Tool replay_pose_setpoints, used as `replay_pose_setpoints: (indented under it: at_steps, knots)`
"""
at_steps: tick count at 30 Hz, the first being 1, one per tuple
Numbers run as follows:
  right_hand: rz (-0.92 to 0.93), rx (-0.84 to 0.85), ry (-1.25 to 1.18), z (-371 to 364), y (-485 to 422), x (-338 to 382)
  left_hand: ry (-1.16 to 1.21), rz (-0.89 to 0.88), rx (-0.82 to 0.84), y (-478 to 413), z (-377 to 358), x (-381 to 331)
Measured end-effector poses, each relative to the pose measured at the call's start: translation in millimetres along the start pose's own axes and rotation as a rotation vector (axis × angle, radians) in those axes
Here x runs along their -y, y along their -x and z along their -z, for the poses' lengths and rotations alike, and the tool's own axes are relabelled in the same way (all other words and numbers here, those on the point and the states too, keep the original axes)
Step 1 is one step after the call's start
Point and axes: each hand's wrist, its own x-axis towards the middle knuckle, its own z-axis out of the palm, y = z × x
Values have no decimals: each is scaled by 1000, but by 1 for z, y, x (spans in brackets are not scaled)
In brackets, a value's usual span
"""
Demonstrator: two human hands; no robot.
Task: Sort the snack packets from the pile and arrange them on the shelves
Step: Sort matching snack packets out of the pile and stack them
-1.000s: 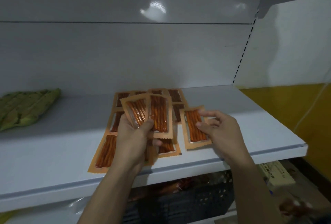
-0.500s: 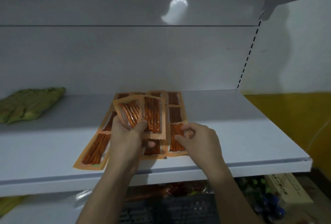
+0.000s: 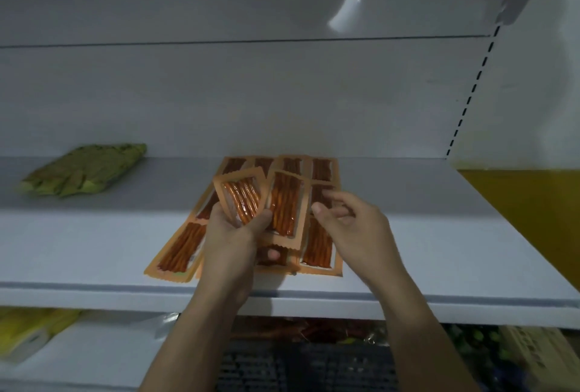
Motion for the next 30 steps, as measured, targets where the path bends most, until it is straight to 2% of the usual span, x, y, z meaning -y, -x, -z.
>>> replay_pose_setpoints:
  at_steps: [2,4,8,11,14,19,23,30]
  knots:
    - [8,126,-132,-6,-5,12,7,-13,27,0,-1,-1]
    - [61,158,-189,-16,-11,19,5,-8,44,-1,-1,-4]
    - [141,118,-248,-32,-35,26,80,49,97,-13,9,-18]
    - [169,22,-250,-36,-50,33,81,57,105,-32,24,-29]
    - [137,-59,-189,-33,-67,39,-3,-22,45,-58,43,-39]
    - [56,-44,-111,-45,-110,35,-118,-105,-66,-115,78,-48]
    - [66,43,14,-84,-148,40,-181,-84,-70,-163,97,-47]
    - [-58,124,120,-162,-203,54,-268,-24,-143,-224,120,-25]
